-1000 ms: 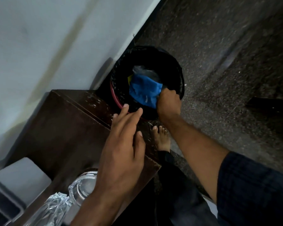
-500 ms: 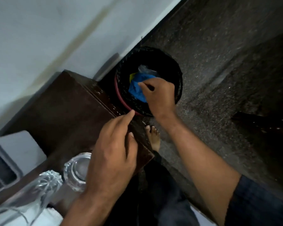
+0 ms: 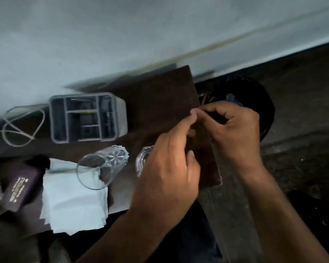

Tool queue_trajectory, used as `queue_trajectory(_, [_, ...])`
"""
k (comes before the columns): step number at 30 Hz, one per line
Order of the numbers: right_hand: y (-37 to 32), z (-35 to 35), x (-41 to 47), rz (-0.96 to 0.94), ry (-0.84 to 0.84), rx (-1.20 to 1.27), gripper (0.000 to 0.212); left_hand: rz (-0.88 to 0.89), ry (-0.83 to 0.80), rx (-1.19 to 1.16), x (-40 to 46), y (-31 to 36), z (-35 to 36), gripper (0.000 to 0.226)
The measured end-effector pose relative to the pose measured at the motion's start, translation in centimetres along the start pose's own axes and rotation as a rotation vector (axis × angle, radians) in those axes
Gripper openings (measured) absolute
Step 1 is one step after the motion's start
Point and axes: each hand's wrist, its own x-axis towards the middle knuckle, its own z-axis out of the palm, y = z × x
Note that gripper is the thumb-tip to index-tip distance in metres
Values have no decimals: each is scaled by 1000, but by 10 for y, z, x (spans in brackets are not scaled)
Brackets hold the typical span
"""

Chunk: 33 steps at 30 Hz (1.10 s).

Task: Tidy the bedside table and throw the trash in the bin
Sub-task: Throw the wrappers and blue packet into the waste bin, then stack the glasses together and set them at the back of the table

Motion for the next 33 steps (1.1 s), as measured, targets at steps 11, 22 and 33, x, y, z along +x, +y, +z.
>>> queue_trajectory(11, [-69,62,10,-46,-130,-25,9,50,222,-174,-61,-34,-92,45])
queue_trajectory(22, [-93,107,3,73,-231,13,17,-276,718,-372,-35,-130,-173,35])
queue_trajectory(33, [-72,146,-14,270,-199,-128,24,-554,355,-779,-11,-175,-125,50])
